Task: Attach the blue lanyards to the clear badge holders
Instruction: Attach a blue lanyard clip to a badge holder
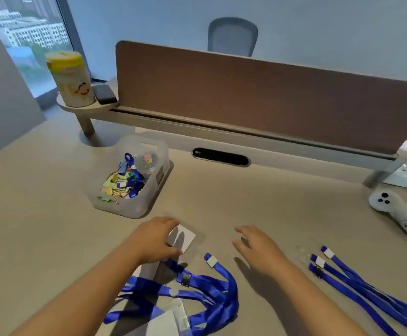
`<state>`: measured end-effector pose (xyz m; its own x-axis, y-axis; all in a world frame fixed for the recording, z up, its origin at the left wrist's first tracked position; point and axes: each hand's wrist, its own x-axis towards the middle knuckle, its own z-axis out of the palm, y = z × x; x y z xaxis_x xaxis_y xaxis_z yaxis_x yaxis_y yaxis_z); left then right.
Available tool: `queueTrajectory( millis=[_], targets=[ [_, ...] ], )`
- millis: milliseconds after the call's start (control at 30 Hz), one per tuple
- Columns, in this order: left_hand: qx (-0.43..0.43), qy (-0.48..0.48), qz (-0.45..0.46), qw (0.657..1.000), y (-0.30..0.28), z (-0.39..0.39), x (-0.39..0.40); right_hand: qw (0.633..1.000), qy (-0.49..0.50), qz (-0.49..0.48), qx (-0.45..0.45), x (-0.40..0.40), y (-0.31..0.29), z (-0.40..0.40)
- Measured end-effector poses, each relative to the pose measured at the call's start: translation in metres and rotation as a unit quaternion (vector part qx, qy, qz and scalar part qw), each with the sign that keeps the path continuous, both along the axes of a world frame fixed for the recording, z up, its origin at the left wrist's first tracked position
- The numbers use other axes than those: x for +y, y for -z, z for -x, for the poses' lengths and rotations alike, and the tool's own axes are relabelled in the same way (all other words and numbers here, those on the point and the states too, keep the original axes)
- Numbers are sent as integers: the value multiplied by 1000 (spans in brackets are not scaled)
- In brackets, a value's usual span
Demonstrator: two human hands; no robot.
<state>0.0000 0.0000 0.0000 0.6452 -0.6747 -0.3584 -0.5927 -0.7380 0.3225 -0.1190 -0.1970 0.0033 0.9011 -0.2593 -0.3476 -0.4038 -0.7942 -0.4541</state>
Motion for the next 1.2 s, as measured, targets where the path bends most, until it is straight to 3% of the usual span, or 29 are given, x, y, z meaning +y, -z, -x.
queueTrajectory(
  millis=[300, 433, 767, 933, 1100, 1200],
  targets=[
    [-48, 154, -57, 985, 44, -36, -22, 998, 56, -17, -12, 14, 42, -24],
    [-86, 179, -69, 978, 49, -41, -25, 999, 42, -11, 4, 22, 46, -29],
    [-96, 142, 0, 985, 55, -37, -28, 999, 38, 28, 1, 39, 55, -41],
    [-56, 108, 45, 992, 47, -37, -33, 992, 96, -68, -34, 32, 50, -46],
    [-42, 54, 111, 991, 27, -38, -38, 945, 207, -237, -91, 23, 29, -48],
    [-19, 3, 194, 981, 9, -42, -43, 956, 180, -206, -109, 17, 6, -53]
  ],
)
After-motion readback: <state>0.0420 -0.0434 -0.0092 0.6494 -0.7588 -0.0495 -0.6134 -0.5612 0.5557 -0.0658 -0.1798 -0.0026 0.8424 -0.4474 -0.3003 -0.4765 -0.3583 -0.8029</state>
